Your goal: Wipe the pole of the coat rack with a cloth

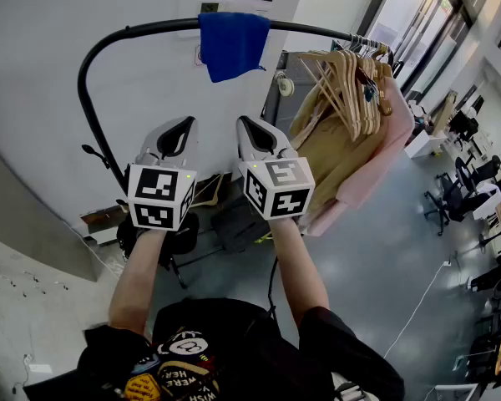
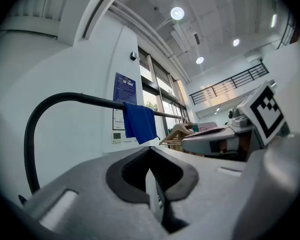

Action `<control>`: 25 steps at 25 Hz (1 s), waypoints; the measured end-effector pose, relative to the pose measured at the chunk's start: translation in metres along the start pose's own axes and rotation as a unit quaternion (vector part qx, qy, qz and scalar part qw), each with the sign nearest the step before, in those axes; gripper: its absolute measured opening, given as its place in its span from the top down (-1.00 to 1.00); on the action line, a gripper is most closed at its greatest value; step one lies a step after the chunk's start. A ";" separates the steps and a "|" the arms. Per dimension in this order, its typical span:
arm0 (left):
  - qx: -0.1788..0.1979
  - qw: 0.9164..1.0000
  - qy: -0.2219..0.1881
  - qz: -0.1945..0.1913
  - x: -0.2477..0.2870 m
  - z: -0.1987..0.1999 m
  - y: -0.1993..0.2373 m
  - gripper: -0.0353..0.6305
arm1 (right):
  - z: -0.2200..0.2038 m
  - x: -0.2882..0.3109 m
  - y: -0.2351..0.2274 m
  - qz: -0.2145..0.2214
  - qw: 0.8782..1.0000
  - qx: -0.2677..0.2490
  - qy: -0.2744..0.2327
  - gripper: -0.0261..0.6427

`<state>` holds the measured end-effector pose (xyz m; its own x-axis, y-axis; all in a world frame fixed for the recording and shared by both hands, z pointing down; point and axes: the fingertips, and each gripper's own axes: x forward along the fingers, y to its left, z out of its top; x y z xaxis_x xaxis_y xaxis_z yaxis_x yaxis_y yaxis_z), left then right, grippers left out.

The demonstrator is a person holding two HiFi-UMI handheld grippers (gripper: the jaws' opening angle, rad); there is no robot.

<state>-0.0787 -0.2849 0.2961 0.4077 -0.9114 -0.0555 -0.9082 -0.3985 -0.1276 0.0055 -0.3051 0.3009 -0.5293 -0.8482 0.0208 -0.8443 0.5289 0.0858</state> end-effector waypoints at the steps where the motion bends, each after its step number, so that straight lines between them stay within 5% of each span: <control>1: 0.002 1.000 0.000 -0.001 0.001 0.000 0.000 0.88 | 0.001 0.001 -0.001 -0.001 1.000 0.002 -0.001 0.92; 13: 0.007 1.000 0.008 -0.009 0.001 -0.003 -0.004 0.88 | 0.000 0.004 -0.003 0.001 1.000 0.017 -0.008 0.92; 25: 0.066 0.998 -0.005 -0.009 0.014 0.037 0.029 0.88 | 0.101 0.068 -0.029 0.005 0.998 -0.003 -0.061 0.92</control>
<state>-0.0953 -0.3055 0.2551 0.4249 -0.9031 -0.0624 -0.8812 -0.3969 -0.2570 -0.0145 -0.3753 0.1994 -0.5440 -0.8332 -0.0990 -0.8388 0.5368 0.0912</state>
